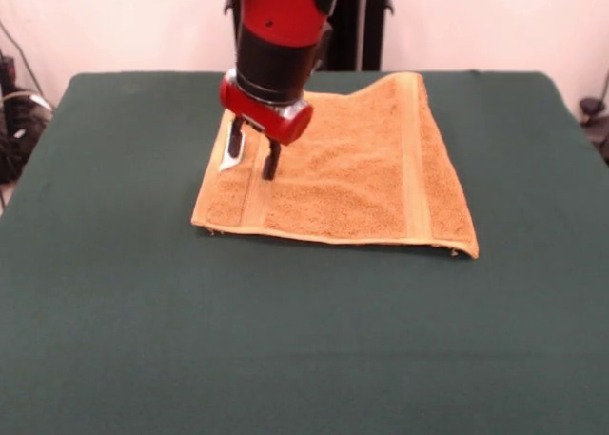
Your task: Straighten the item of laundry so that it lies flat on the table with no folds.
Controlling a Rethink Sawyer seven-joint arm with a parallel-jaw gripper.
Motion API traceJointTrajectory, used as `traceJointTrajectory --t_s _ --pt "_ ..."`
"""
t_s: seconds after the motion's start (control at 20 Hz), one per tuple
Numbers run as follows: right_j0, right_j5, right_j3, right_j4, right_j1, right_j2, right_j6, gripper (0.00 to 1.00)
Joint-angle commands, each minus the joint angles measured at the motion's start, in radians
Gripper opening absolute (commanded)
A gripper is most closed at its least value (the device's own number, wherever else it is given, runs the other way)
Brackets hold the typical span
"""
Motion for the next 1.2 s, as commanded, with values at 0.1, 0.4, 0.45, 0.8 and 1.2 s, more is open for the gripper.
traceJointTrajectory --t_s 0.1,0.4,0.45,0.8,1.2 --pt "0.060 -0.083 0.035 0.035 0.113 0.066 0.015 1.00" --pt "0.144 -0.037 -0.074 -0.045 0.210 -0.028 0.024 1.00" --pt "0.172 -0.046 -0.100 -0.071 0.238 -0.060 0.049 1.00" --pt "0.239 -0.110 -0.189 -0.105 0.332 -0.167 0.084 1.00" --pt "0.310 -0.166 -0.262 -0.159 0.393 -0.264 0.075 1.00"
